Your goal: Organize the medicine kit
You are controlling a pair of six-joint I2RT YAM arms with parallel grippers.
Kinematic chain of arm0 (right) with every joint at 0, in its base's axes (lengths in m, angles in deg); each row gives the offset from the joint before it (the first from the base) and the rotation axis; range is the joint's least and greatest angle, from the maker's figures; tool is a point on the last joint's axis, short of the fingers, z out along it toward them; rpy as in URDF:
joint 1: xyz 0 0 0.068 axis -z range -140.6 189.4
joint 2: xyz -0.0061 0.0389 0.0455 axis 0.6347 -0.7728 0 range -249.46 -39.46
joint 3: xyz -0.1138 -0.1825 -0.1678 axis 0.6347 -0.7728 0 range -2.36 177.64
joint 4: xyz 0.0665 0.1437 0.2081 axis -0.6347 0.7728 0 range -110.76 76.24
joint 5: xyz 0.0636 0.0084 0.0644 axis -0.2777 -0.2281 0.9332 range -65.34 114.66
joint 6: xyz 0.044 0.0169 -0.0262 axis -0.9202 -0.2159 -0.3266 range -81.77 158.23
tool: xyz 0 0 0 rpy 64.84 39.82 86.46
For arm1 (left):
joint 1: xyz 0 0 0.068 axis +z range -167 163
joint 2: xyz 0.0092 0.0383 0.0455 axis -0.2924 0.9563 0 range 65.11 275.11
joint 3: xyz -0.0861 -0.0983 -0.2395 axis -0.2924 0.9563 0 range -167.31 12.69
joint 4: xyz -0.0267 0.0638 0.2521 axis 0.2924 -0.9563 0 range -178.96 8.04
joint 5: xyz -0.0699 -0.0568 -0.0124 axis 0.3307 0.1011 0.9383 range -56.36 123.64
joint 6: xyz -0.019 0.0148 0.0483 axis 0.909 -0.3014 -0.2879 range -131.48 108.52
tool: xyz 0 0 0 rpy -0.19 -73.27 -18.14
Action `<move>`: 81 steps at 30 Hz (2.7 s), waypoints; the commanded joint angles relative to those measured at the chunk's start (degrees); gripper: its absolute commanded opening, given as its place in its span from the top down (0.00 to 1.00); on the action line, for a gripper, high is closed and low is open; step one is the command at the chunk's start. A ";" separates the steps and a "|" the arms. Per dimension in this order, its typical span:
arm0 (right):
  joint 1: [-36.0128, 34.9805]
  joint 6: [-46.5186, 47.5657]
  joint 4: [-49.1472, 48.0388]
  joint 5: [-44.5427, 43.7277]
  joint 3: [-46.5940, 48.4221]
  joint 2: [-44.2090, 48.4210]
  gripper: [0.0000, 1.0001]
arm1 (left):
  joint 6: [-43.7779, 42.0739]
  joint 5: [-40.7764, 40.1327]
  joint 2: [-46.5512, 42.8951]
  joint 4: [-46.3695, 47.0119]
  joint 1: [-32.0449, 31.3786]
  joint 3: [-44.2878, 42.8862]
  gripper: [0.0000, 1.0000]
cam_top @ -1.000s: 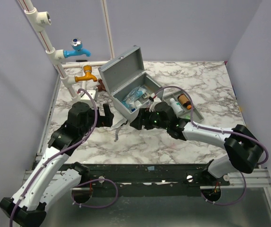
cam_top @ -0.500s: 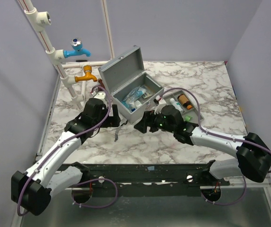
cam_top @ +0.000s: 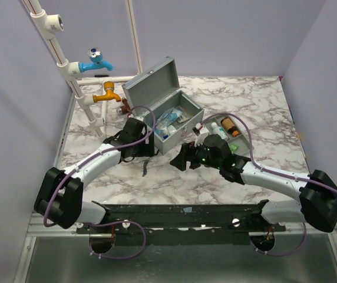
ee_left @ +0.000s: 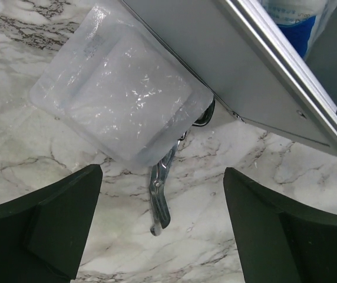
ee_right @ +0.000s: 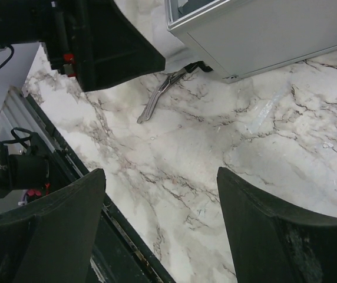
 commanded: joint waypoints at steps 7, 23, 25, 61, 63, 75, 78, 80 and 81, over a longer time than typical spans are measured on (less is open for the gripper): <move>-0.03 1.89 1.22 0.15 -0.78 1.24 0.20 | -1.91 -3.51 9.97 3.85 0.20 -6.58 0.21; -0.03 1.40 1.75 0.46 -2.30 1.63 0.20 | -0.09 -6.80 19.11 3.60 0.15 -9.92 0.37; -0.03 1.37 1.80 0.49 -2.30 1.55 0.20 | 0.07 -6.79 19.14 3.93 0.11 -9.24 0.42; -0.03 5.03 10.01 -19.78 0.47 12.68 0.18 | 2.34 0.34 -8.80 -8.96 -5.51 -13.31 1.00; -0.03 4.81 10.45 -22.02 0.47 13.77 0.18 | 2.22 2.81 -7.52 -8.90 -5.60 -16.32 1.00; -0.04 -0.49 14.83 -32.53 -2.40 24.61 0.17 | 5.88 12.48 4.41 -0.15 -6.21 -29.22 1.00; -0.03 -1.98 14.08 -33.42 -4.49 27.88 0.16 | 7.01 13.14 7.75 1.88 -6.22 -32.00 1.00; -0.03 -2.63 14.26 -33.47 -5.17 29.10 0.17 | 7.47 12.66 10.25 2.80 -6.35 -34.13 1.00; 0.02 -3.20 14.93 -33.88 -5.16 29.54 0.17 | 7.72 12.59 11.54 3.16 -6.39 -35.32 1.00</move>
